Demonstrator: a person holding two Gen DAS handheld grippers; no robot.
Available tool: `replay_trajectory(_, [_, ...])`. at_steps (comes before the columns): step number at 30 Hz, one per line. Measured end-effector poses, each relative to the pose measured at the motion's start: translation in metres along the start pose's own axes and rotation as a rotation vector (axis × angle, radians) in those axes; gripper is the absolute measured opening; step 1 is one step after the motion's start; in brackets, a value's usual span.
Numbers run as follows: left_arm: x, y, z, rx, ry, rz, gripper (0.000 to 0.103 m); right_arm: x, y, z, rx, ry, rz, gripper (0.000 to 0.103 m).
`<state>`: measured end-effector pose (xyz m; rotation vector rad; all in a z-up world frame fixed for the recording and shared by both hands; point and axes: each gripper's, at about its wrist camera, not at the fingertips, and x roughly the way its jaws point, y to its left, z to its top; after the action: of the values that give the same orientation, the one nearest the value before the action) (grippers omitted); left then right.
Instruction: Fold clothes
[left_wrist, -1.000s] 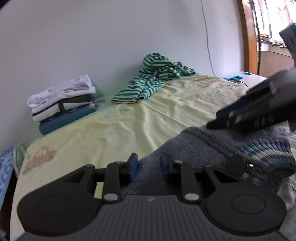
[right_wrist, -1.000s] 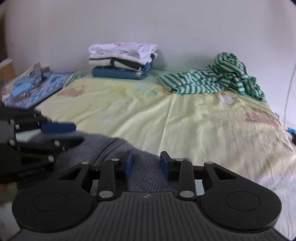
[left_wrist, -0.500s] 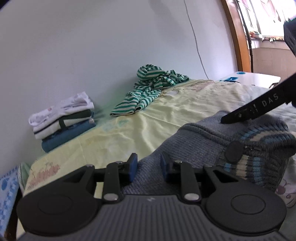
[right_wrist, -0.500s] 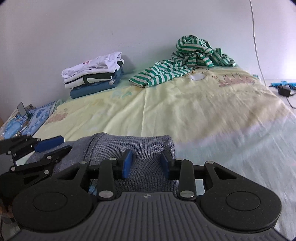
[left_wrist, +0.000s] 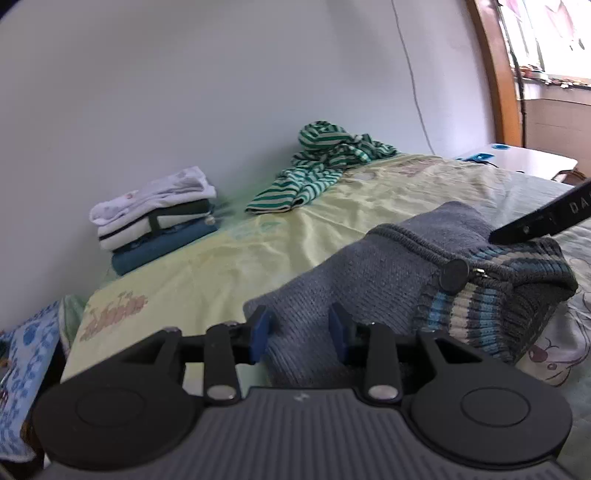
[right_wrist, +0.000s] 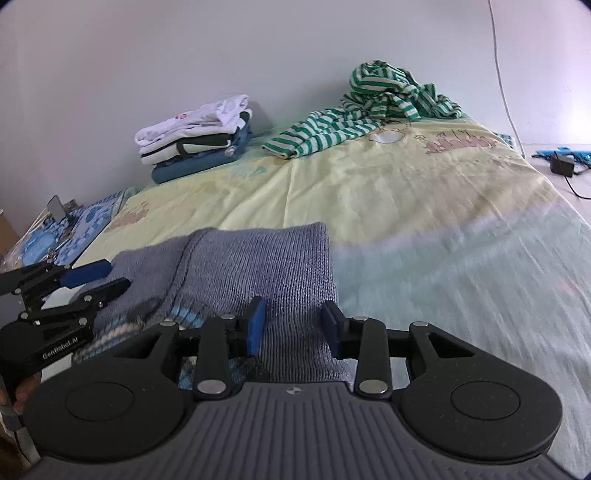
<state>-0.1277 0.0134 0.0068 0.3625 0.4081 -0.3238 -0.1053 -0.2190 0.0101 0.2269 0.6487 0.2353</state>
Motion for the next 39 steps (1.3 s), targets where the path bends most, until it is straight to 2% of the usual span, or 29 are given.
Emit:
replay_trajectory(4, [0.0,-0.007,0.002,-0.004,0.008,0.042,0.035,0.001,-0.001,0.0,-0.028,0.007,0.015,0.038])
replay_trajectory(7, [0.001,-0.006,0.011,-0.029,0.056,0.046,0.037,0.004,0.001,0.009,-0.071,0.047,0.009,0.041])
replay_trajectory(9, [0.0,-0.003,0.019,-0.068,0.1,0.059,0.051,0.006,0.004,0.015,-0.104,0.078,-0.014,0.053])
replay_trajectory(14, [-0.004,0.007,0.029,-0.23,0.171,0.096,0.076,0.011,0.003,0.024,-0.112,0.144,-0.02,0.055])
replay_trajectory(17, [-0.006,0.006,0.03,-0.293,0.207,0.106,0.087,0.013,0.004,0.024,-0.13,0.144,-0.023,0.061])
replay_trajectory(22, [-0.002,0.001,0.034,-0.288,0.243,0.107,0.093,0.017,0.003,0.031,-0.138,0.185,-0.016,0.064])
replay_trajectory(26, [0.009,0.012,0.038,-0.334,0.278,0.051,0.093,0.02,0.002,0.039,-0.128,0.232,-0.01,0.065])
replay_trajectory(30, [0.019,0.023,0.039,-0.365,0.31,0.015,0.094,0.026,0.002,0.048,-0.095,0.286,-0.027,0.076])
replay_trajectory(36, [0.036,0.036,0.036,-0.407,0.377,-0.06,0.096,0.036,0.002,0.061,-0.032,0.371,-0.065,0.076])
replay_trajectory(39, [0.041,0.039,0.037,-0.408,0.389,-0.085,0.097,0.039,0.005,0.064,-0.036,0.381,-0.083,0.077])
